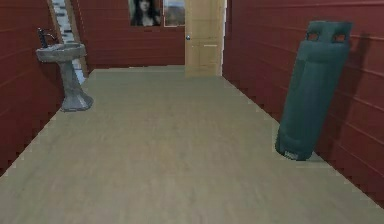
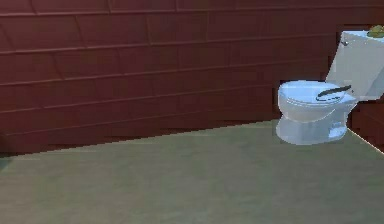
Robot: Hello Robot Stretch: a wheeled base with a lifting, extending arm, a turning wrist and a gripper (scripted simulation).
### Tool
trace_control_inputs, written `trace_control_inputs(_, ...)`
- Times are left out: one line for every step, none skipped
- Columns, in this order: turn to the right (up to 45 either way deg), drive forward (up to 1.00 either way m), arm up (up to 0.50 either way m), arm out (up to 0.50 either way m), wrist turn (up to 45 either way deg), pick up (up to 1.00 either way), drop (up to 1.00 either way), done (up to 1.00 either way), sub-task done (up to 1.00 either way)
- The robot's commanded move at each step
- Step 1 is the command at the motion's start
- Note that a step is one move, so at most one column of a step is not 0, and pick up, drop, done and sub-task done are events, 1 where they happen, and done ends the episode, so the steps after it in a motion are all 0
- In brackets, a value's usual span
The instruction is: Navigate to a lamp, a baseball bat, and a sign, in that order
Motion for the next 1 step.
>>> trace_control_inputs(-12.0,0.0,0.0,0.0,0.0,0.0,0.0,0.0,0.0)
